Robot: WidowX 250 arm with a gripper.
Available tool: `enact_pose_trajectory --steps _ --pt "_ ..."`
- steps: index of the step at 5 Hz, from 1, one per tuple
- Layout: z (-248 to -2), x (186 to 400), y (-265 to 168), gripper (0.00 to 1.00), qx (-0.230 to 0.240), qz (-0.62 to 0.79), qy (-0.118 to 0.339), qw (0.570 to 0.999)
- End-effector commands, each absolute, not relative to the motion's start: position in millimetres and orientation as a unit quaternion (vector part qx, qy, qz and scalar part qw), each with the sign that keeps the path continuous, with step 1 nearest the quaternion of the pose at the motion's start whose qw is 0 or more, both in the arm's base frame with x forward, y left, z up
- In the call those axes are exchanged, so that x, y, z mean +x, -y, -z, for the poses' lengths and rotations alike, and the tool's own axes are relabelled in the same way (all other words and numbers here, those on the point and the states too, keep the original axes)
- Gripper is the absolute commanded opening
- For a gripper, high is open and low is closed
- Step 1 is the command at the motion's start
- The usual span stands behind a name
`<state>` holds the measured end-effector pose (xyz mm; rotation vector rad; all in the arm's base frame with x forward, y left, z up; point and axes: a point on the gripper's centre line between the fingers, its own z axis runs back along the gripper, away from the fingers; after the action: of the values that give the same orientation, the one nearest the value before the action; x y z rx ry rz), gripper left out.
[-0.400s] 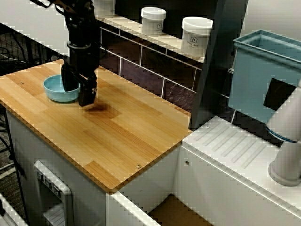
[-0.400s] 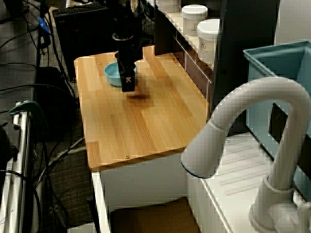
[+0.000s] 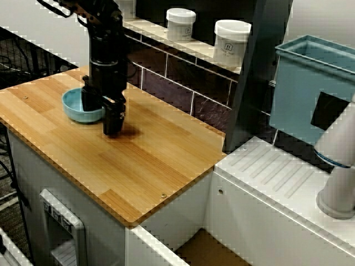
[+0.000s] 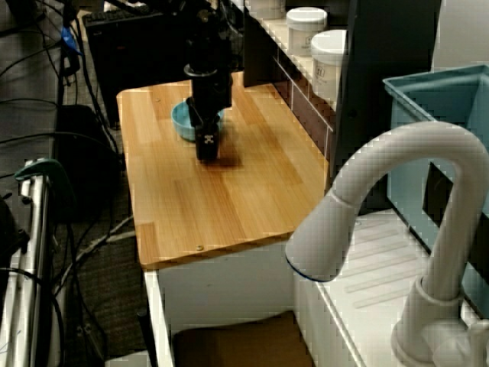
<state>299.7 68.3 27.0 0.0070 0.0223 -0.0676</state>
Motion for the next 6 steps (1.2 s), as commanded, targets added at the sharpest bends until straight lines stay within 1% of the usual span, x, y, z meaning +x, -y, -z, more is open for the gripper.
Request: enact_pose_trajectory --steps 1,2,3,5,6 --pt "-42 307 -26 1.0 -0.022 0.04 -0.005 0.999" --pt "-43 312 -12 1.0 -0.041 0.032 -0.012 0.999" --pt "-47 315 4 1.0 -0.049 0.027 -0.007 0.998" --pt "-41 315 34 1.0 -0.057 0.03 -0.005 0.998" --pt "-40 313 52 1.0 -0.054 0.033 0.009 0.998"
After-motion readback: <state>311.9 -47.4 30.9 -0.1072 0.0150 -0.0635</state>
